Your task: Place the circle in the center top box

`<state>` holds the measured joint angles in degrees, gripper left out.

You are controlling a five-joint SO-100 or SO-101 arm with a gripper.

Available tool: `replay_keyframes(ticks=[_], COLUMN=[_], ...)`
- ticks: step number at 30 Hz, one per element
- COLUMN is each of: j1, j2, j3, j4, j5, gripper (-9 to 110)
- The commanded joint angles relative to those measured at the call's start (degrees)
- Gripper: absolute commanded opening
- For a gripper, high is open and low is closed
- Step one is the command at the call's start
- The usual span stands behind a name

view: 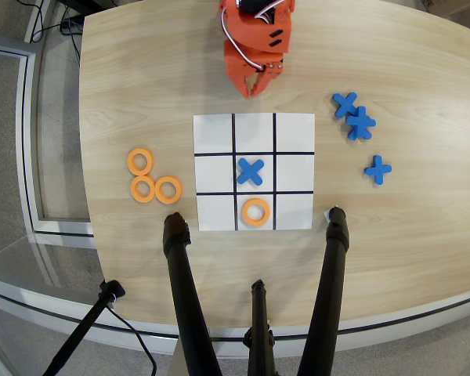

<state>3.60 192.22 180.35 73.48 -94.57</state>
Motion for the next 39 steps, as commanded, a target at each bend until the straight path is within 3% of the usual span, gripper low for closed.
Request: replay_keyframes(ticks=[1, 6, 13, 22, 28, 39], j1=[6.5, 21.36, 51.33, 78.84, 87.1, 86.04], j2=[0.09, 0.26, 2.29, 2.29, 2.29, 2.2], j3=[3.16, 3.16, 3.16, 3.16, 3.16, 3.16], j4=[0.44, 0.44, 0.97, 0.97, 0.97, 1.05], j5=[0.53, 0.53, 0.53, 0.53, 0.53, 0.53], gripper=[0, 0, 0, 0, 0, 0])
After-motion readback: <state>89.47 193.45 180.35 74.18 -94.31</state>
